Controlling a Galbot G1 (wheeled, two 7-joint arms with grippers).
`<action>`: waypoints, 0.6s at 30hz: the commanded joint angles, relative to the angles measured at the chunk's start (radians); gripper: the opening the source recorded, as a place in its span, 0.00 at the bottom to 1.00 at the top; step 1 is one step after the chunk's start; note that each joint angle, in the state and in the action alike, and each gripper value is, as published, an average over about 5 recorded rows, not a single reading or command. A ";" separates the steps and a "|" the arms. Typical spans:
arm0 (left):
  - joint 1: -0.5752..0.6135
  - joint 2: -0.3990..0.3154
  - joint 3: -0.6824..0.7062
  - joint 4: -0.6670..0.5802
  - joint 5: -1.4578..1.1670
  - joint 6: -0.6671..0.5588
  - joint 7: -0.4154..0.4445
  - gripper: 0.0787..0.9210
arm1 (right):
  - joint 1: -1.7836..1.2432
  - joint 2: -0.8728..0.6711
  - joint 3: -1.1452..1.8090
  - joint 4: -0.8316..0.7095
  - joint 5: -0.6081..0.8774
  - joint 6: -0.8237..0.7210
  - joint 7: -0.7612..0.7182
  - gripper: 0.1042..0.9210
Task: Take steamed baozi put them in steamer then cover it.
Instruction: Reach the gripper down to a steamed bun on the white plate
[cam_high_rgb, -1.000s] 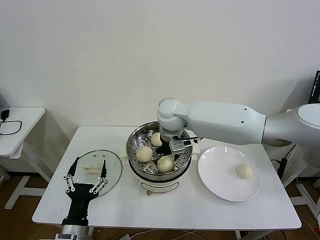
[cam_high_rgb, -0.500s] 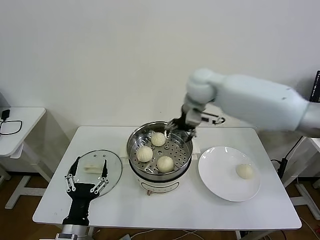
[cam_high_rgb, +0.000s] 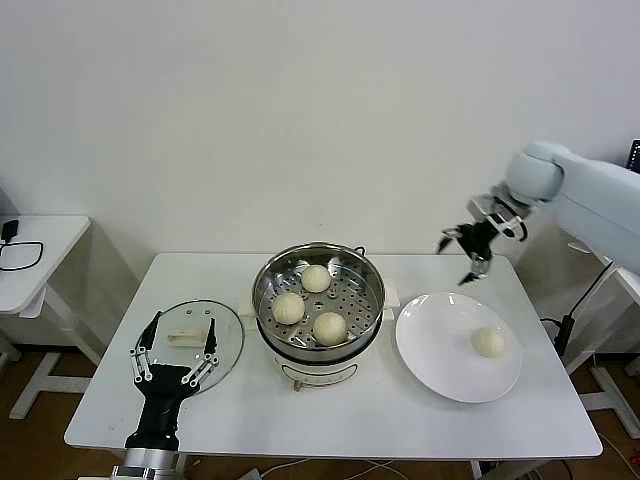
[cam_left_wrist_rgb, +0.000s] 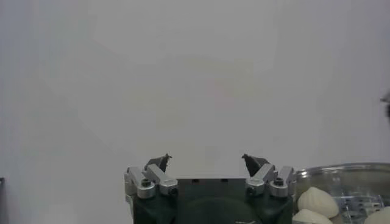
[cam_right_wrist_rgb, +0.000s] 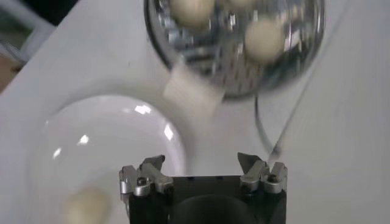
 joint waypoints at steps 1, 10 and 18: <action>0.004 -0.001 -0.002 -0.002 0.002 0.003 0.000 0.88 | -0.226 -0.073 0.045 -0.143 -0.053 -0.066 0.019 0.88; 0.009 -0.001 -0.009 0.002 0.002 0.001 -0.001 0.88 | -0.313 -0.049 0.087 -0.155 -0.098 -0.060 0.049 0.88; 0.010 -0.004 -0.008 0.004 0.003 -0.001 -0.001 0.88 | -0.344 -0.037 0.108 -0.164 -0.111 -0.058 0.078 0.88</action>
